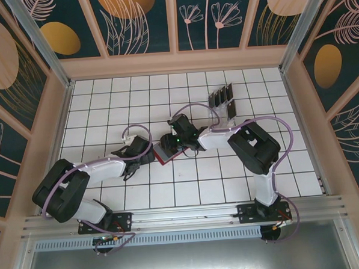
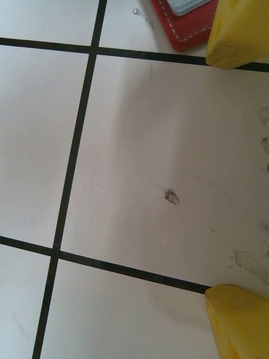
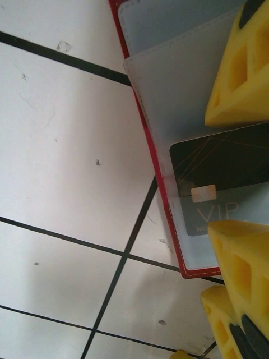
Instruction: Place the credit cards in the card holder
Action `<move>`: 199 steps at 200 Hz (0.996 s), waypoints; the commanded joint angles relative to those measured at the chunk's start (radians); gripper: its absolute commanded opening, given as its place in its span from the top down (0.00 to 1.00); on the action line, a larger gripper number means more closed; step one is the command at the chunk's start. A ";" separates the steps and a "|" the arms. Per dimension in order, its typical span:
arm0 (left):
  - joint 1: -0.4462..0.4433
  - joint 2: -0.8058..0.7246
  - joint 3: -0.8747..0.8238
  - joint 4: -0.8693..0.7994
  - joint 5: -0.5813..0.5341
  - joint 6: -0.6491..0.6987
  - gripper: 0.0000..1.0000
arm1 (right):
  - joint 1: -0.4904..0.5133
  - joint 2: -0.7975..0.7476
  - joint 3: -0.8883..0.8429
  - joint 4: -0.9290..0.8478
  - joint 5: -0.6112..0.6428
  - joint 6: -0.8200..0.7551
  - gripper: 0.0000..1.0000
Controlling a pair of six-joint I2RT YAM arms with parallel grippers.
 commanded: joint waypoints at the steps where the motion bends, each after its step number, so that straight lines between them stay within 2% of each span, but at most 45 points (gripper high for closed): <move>1: 0.008 0.036 -0.008 0.034 0.020 -0.010 0.02 | 0.031 0.024 0.031 -0.091 0.042 -0.007 0.52; 46: 0.009 0.071 0.002 0.051 0.024 -0.009 0.02 | 0.091 0.035 0.064 -0.167 0.127 -0.013 0.50; 112: 0.012 0.108 0.011 0.067 0.013 -0.007 0.02 | 0.141 0.009 0.054 -0.153 0.133 0.020 0.49; 199: 0.082 0.123 0.074 0.074 -0.020 0.091 0.02 | 0.117 -0.025 0.023 -0.133 0.144 0.120 0.48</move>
